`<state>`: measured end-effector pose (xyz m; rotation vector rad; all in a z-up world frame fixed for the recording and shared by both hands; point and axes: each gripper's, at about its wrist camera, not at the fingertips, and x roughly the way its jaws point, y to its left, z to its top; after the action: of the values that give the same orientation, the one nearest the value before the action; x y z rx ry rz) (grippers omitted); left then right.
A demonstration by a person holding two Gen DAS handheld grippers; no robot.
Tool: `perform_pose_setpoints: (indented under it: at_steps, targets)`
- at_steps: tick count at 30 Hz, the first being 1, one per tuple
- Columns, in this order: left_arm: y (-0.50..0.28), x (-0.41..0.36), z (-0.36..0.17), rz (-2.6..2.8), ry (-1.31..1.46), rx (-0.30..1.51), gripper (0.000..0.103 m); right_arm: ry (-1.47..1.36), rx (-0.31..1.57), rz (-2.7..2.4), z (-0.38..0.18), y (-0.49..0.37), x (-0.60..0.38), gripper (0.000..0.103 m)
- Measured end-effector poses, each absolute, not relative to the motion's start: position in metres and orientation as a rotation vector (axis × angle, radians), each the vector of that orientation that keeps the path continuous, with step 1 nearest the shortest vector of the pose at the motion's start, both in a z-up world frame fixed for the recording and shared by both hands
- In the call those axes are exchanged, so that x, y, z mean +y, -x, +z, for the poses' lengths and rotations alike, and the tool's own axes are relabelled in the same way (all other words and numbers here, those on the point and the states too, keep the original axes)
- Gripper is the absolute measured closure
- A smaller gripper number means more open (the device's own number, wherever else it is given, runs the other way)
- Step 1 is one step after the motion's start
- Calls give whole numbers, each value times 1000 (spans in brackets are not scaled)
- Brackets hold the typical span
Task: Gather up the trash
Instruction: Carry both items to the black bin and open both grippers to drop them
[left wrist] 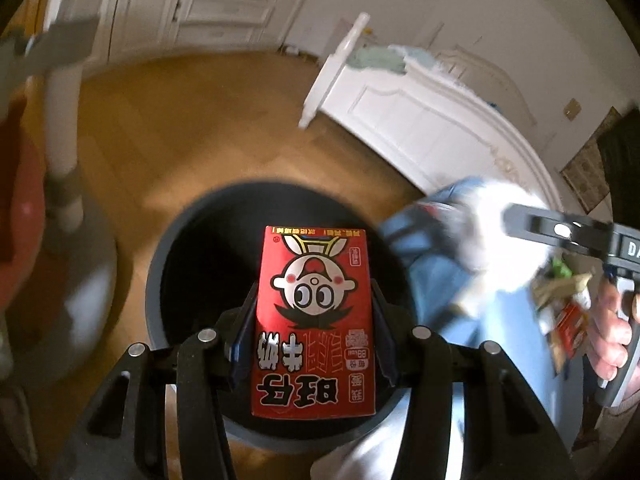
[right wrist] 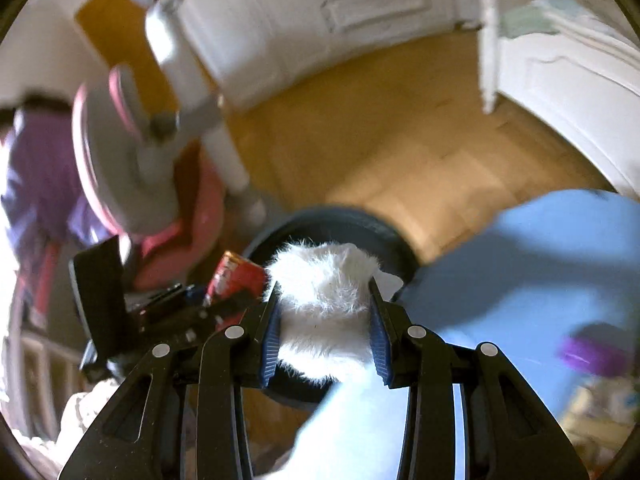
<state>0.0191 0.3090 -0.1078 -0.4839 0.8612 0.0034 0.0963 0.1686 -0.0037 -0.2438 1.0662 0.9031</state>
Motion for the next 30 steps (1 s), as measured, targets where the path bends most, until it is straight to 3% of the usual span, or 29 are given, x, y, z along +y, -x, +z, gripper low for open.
perform_pose_setpoints:
  at_steps: [8, 14, 19, 26, 30]
  targets:
    - [-15, 306, -148, 0, 461, 913, 53, 396, 1093, 857, -48, -92, 215, 64]
    - [-20, 299, -154, 17, 388, 945, 51, 395, 1075, 844, -55, -94, 207, 52]
    - [-18, 297, -148, 27, 365, 932, 20, 314, 1056, 875, -41, -95, 188, 42]
    - [-14, 275, -115, -4, 319, 887, 20, 119, 995, 899, -8, -91, 123, 42]
    - [-20, 241, -79, -75, 269, 824, 20, -6, 902, 891, 16, -82, 61, 31]
